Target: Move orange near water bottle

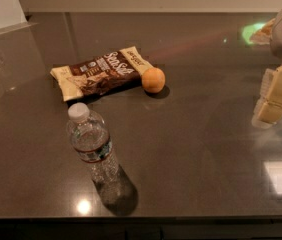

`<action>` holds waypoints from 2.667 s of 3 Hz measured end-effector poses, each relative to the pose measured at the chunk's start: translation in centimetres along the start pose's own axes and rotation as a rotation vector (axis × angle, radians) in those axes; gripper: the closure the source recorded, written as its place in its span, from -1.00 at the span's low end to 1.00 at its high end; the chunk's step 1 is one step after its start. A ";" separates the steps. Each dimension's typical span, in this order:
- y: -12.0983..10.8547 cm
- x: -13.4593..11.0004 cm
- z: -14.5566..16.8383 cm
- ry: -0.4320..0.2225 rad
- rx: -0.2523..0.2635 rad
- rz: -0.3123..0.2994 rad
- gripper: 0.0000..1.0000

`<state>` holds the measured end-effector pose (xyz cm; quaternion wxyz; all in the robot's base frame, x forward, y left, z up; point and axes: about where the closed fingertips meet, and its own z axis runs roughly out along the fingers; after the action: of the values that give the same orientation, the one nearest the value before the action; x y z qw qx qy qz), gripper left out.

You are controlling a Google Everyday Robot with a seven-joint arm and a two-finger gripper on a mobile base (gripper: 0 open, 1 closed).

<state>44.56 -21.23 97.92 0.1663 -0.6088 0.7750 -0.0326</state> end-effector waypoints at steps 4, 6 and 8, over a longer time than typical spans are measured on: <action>-7.8 -10.8 9.8 -0.239 -0.044 -0.052 -1.00; -10.9 -13.2 15.2 -0.261 -0.106 -0.004 -1.00; -11.0 -14.8 18.5 -0.266 -0.163 0.021 -1.00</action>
Offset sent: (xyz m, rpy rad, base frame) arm 0.1017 0.0755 -0.0246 0.1911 -0.0654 0.1212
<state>63.31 -7.14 86.49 0.2181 -0.6109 0.7527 0.1131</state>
